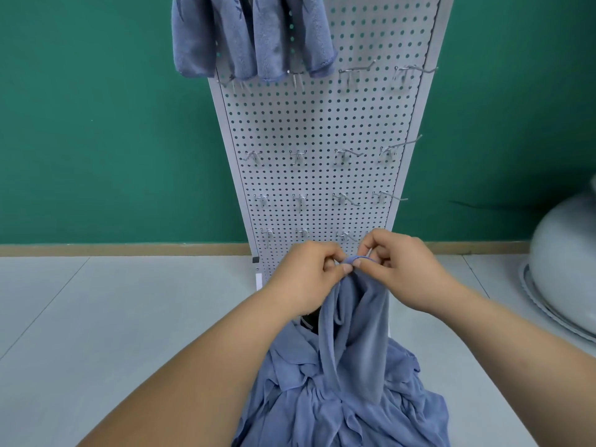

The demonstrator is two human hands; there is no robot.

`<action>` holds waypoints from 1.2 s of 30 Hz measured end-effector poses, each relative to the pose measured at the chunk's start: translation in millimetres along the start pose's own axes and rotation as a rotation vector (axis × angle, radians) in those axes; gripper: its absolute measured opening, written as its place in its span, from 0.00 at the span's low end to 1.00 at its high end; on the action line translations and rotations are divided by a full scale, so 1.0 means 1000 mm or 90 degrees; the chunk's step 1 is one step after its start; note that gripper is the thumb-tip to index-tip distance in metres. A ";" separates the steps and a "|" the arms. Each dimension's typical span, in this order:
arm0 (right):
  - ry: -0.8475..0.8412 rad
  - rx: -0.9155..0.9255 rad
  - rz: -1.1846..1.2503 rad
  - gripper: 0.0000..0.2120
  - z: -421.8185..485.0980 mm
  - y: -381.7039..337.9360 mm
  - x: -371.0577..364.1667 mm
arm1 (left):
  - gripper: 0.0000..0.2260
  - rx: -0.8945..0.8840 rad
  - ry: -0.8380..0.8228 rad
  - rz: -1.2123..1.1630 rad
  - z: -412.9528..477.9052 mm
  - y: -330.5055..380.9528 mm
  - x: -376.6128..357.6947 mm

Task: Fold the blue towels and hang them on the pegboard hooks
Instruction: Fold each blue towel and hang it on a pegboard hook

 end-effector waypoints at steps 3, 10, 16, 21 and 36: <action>-0.056 -0.027 0.024 0.07 0.000 0.016 0.002 | 0.04 0.013 0.070 -0.008 0.000 -0.006 0.017; -0.127 -0.111 -0.084 0.07 -0.001 0.052 0.008 | 0.06 0.078 0.211 -0.134 -0.004 -0.027 0.046; -0.029 -0.020 -0.083 0.06 0.000 0.027 0.010 | 0.16 0.055 0.094 -0.019 -0.004 -0.027 0.030; -0.065 0.057 -0.116 0.04 0.001 -0.002 -0.008 | 0.07 0.013 0.002 -0.014 -0.001 -0.011 0.000; -0.029 -0.203 -0.195 0.08 -0.015 0.061 0.045 | 0.08 0.175 0.208 -0.041 -0.008 -0.045 0.053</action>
Point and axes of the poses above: each hand's wrist, its own z-axis towards the middle knuckle, its own x-axis out of the back of the hand, y = z × x, the point moved 4 cm from there along z, towards the middle knuckle, and after that the axes turned 11 degrees about -y, right-handed, at the moved point
